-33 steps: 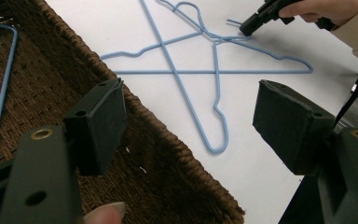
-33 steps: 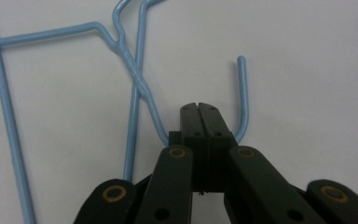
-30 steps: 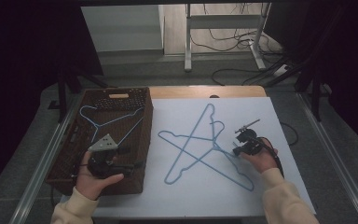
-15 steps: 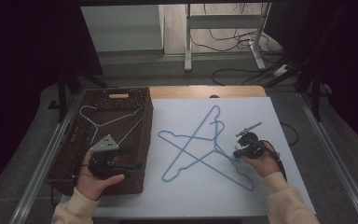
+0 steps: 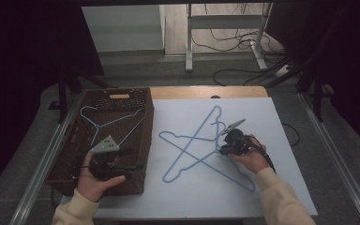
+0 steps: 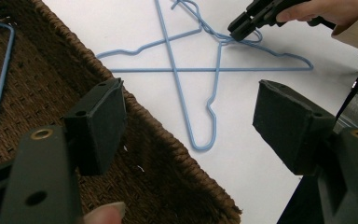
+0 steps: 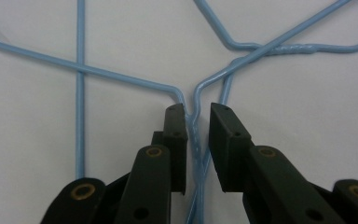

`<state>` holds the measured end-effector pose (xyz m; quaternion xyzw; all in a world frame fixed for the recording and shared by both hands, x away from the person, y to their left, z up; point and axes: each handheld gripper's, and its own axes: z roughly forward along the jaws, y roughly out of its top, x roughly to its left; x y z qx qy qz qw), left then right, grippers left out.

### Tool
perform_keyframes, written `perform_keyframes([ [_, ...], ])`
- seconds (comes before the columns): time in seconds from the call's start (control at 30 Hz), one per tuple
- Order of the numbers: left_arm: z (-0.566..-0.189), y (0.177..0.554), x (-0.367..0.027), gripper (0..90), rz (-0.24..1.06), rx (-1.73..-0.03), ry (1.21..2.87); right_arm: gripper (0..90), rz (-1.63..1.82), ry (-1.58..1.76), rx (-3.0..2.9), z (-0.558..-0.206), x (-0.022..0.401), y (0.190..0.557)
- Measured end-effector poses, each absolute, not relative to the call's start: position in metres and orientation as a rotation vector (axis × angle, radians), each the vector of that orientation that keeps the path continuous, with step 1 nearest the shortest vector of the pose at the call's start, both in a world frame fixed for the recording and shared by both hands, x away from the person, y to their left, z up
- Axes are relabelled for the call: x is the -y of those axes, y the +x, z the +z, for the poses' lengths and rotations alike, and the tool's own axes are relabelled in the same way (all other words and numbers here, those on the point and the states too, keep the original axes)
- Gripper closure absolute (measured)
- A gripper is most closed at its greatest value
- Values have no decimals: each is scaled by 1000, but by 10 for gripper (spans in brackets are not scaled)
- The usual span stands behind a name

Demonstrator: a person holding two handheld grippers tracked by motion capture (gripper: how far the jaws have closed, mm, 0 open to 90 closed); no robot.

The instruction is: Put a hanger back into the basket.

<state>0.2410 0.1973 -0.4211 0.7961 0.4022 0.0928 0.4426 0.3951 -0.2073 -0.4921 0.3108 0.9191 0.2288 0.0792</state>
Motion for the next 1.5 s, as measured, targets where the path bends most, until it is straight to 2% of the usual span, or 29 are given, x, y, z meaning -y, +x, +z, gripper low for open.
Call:
perform_keyframes([
  [0.4,-422,241,-197,256,231,-999,1976,729,594,877,-2825,-499,198,395],
  [0.57,-422,241,-195,256,230,-996,1982,850,563,874,-2832,-499,196,395],
  [1.0,-420,240,-185,257,238,-970,1999,860,569,922,-2830,-486,193,391],
  [1.17,-420,240,-172,258,231,-939,2020,860,575,923,-2834,-479,193,387],
  [1.5,-428,250,-121,259,187,-858,2120,859,568,896,-2844,-470,188,380],
])
